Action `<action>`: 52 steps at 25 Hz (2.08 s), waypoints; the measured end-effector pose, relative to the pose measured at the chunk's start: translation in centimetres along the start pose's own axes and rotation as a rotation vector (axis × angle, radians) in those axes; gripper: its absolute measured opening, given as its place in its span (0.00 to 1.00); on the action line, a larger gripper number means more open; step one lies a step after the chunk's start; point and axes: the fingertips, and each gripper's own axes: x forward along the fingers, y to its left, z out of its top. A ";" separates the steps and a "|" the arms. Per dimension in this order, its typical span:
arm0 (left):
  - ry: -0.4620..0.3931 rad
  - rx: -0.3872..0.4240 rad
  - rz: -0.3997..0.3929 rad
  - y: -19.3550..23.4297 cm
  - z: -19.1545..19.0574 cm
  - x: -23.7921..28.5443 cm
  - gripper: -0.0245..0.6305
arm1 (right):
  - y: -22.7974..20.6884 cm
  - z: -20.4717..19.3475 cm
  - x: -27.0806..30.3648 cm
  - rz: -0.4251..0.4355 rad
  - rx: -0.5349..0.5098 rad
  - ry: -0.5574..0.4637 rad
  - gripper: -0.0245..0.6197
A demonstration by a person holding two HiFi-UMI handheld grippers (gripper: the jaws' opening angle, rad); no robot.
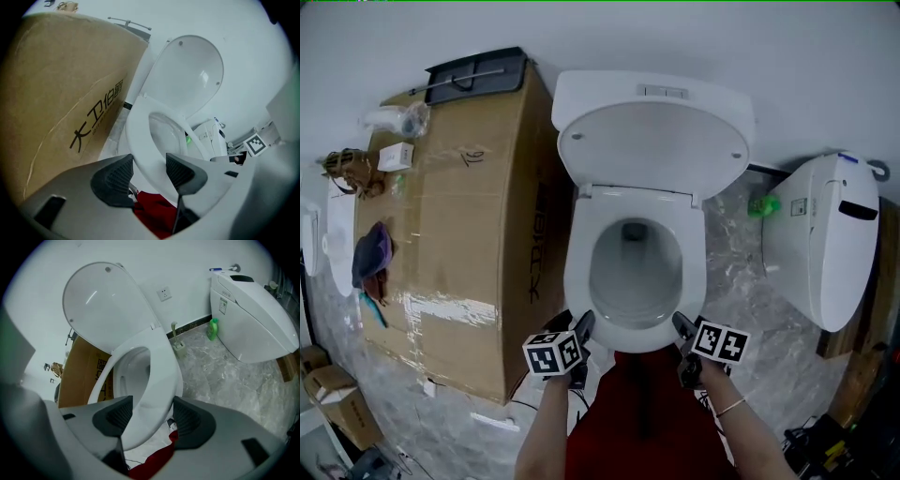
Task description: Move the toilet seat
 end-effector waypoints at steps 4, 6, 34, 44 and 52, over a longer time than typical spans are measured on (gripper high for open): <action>-0.036 -0.003 -0.013 -1.3 1.6 -1.8 0.38 | 1.1 1.3 -2.1 0.038 0.036 -0.034 0.45; -0.049 -0.004 -0.019 -2.0 2.5 -2.7 0.38 | 1.7 1.9 -3.2 0.060 0.052 -0.061 0.45; -0.296 -0.075 -0.079 -7.0 11.3 -12.6 0.38 | 7.6 10.6 -11.1 0.243 0.154 -0.201 0.45; -0.271 0.191 -0.038 -9.5 11.8 -11.6 0.28 | 8.9 13.1 -12.3 0.245 0.143 -0.246 0.45; -0.320 0.284 -0.020 -11.2 14.7 -11.5 0.18 | 9.6 14.5 -13.1 0.292 0.203 -0.283 0.45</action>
